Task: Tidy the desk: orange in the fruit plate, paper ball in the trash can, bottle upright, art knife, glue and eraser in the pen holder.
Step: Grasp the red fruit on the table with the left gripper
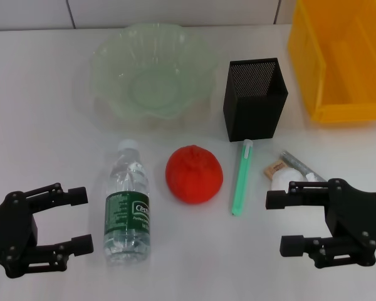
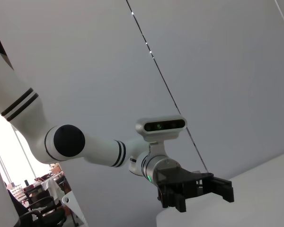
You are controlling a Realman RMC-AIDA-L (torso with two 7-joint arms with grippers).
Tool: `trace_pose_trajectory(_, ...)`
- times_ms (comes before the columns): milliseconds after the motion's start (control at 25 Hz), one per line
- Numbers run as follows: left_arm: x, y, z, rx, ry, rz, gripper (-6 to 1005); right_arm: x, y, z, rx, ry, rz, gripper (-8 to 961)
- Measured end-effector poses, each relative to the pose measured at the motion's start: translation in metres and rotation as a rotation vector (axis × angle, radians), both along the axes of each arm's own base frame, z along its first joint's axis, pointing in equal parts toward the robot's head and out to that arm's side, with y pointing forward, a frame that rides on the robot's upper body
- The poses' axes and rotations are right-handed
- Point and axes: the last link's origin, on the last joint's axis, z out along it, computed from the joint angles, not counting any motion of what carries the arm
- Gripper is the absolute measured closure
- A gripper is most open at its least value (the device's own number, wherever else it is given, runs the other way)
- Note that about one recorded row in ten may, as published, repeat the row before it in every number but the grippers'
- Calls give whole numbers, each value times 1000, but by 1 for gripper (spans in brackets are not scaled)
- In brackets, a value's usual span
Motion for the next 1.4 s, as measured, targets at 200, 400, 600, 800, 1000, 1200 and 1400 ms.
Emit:
trace_pose_trajectory(200, 0, 0, 0, -1, -1, 2, 160, 1, 5, 0, 35, -9, -18, 234)
trace_pose_trajectory(400, 0, 0, 0, -2, -2, 2, 162, 1, 7, 1, 61, 6, -28, 234)
trace_pose_trajectory(600, 1, 2, 1, -9, -6, 14, 165, 2, 7, 1, 69, 2, -35, 234)
trace_pose_trajectory(800, 19, 34, 20, -126, 41, 134, 168, 14, 4, 6, 119, -21, -77, 233)
trace_pose_trajectory(1000, 43, 71, 35, -187, 160, 214, 170, 27, -2, 9, 168, -42, -116, 233)
trace_pose_trajectory(1200, 83, 107, 36, -228, 339, 230, 173, 43, -13, 15, 262, -46, -177, 233)
trace_pose_trajectory(1400, 124, 131, 4, -239, 499, 125, 176, 56, -21, 20, 314, -63, -222, 233)
